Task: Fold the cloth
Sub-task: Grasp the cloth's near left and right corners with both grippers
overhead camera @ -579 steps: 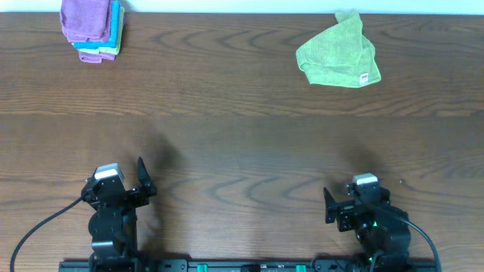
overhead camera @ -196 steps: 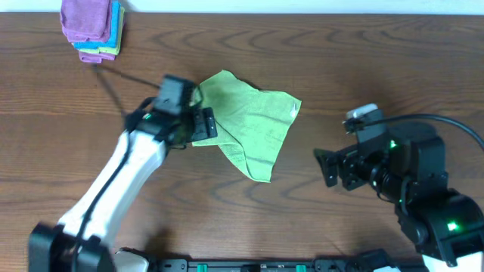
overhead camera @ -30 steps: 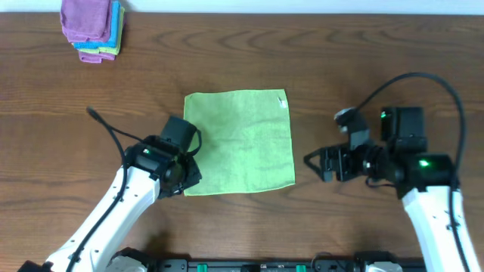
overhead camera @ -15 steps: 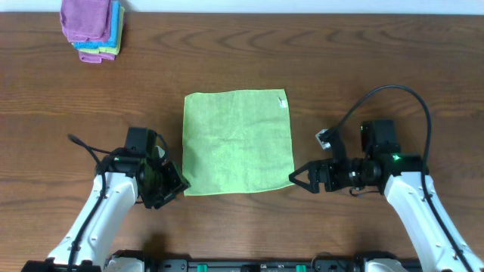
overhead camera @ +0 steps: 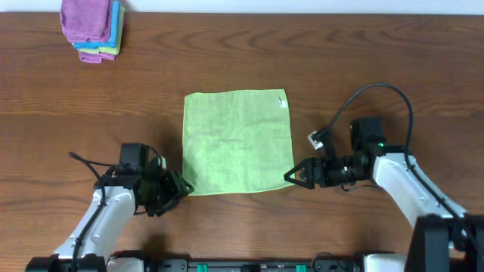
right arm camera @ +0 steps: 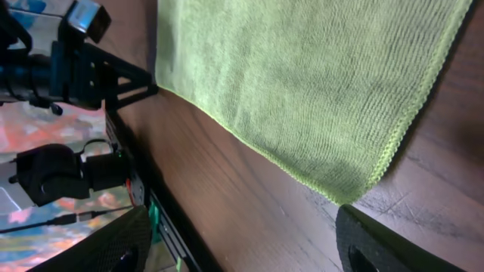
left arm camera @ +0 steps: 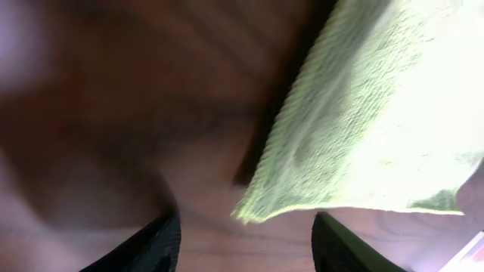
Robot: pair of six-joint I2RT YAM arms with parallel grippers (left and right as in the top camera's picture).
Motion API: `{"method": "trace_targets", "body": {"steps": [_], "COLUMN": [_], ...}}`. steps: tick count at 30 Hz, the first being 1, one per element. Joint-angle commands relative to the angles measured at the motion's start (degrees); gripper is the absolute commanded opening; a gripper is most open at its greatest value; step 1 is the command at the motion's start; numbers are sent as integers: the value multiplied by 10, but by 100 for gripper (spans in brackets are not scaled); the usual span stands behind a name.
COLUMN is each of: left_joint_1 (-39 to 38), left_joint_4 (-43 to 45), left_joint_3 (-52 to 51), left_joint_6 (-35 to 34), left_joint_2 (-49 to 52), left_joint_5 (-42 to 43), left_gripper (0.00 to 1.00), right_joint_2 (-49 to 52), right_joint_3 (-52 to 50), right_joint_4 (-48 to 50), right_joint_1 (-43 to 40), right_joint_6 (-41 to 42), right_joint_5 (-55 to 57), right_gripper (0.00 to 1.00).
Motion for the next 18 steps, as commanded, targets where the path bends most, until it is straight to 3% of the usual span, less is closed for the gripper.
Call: {"method": "trace_targets", "body": {"steps": [1,18], "left_joint_1": [3,3], "left_joint_4": [25,108], "left_joint_3": [-19,-84], "left_joint_6": [10,-3], "left_joint_2": [1,29], "left_joint_5": [-9,4], "left_gripper": [59,58], "right_joint_2": [22,30], "right_joint_3": [-5,-30], "right_joint_4": [2,-15], "right_joint_1": [-3,-3], "right_joint_6": [-9,-9], "right_joint_5": [-23,46], "right_gripper": [77,81]}}
